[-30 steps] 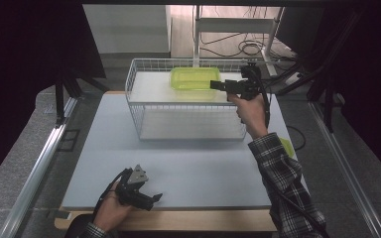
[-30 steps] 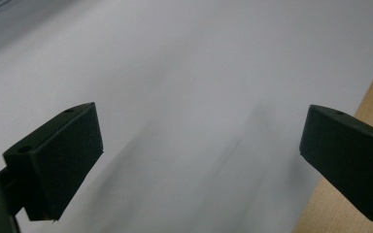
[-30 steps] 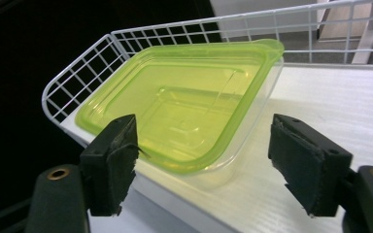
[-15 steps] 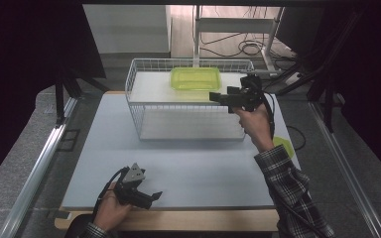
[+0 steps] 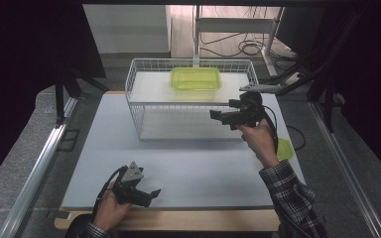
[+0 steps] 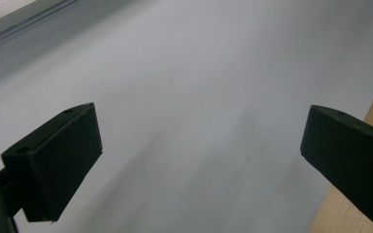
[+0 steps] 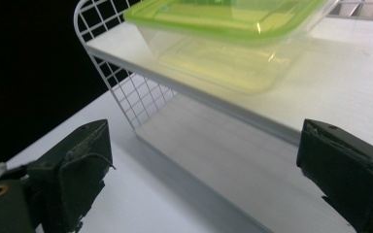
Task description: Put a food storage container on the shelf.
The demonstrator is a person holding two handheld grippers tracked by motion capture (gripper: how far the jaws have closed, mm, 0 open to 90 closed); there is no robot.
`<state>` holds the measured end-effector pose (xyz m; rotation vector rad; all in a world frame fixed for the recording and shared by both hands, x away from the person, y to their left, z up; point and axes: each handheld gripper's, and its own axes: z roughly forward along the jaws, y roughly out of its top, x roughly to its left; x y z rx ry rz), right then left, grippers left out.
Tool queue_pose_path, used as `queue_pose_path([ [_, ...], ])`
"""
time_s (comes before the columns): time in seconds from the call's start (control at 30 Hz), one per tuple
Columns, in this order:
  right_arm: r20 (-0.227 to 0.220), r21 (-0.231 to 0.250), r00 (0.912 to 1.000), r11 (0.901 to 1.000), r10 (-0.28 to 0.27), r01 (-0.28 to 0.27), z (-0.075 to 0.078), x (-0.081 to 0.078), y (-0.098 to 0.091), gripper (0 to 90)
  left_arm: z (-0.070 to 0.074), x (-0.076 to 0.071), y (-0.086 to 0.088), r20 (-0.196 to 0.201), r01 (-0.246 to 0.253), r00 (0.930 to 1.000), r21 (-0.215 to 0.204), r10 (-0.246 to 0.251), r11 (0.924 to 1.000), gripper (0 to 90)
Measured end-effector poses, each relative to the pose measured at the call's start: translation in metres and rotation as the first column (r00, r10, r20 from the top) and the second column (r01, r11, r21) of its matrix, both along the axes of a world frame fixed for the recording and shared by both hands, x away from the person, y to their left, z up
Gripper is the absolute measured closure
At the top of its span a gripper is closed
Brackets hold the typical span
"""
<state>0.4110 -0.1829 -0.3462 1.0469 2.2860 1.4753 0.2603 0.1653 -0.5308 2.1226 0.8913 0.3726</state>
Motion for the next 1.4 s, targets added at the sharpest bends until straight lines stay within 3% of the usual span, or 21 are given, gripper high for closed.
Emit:
queue_pose_path([
  [0.33, 0.011, -0.065, 0.9998, 0.9977, 0.017, -0.016, -0.024, -0.021, -0.007, 3.4, -0.001, -0.001, -0.002, 0.004, 0.012, 0.9999, 0.023, -0.012, 0.9997, 0.5],
  [0.87, 0.013, -0.082, 0.9999, 0.9966, 0.01, -0.009, -0.058, -0.044, -0.02, 3.0, -0.001, -0.001, -0.003, 0.004, 0.009, 1.0, 0.035, -0.009, 0.9993, 0.1],
  [1.13, 0.023, -0.13, 0.9996, 0.9914, -0.014, 0.017, -0.074, -0.056, -0.027, 0.9, 0.0, -0.002, -0.003, 0.007, 0.007, 0.9999, 0.048, -0.008, 0.9988, 0.1],
  [1.4, 0.027, -0.151, 0.9996, 0.9886, 0.0, 0.004, -0.083, -0.071, -0.029, 1.0, 0.0, -0.002, -0.004, 0.009, -0.001, 1.0, 0.058, 0.001, 0.9983, 0.3],
])
